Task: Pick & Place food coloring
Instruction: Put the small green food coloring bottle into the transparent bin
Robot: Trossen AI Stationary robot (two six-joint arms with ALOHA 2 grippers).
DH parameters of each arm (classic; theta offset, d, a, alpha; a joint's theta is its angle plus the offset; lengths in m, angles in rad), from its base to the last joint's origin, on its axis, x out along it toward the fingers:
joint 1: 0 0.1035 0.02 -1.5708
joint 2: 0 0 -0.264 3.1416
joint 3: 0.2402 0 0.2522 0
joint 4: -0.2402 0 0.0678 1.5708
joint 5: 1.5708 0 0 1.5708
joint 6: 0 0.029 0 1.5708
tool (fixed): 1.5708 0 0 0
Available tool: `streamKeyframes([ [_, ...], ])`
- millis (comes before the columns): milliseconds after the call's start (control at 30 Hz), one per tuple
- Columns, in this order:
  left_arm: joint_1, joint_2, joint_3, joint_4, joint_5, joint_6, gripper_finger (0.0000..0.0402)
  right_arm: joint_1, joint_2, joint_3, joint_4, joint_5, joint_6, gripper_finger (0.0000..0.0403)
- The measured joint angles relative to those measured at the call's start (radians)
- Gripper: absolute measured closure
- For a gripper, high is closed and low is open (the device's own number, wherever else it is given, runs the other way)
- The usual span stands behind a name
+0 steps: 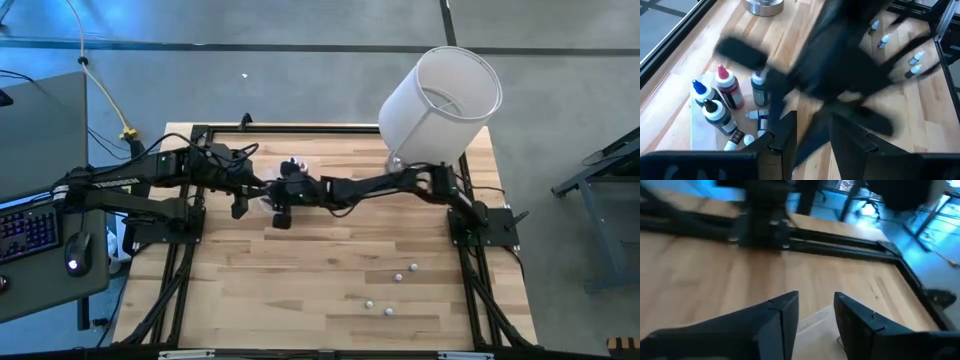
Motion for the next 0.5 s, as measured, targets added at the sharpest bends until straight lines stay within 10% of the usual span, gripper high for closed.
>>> streamKeyframes([
  [500,0.000,0.000,0.000,0.023,0.027,0.045,0.0290,0.187,-0.565,-0.081,-0.965,-0.043,0.045,0.0304],
])
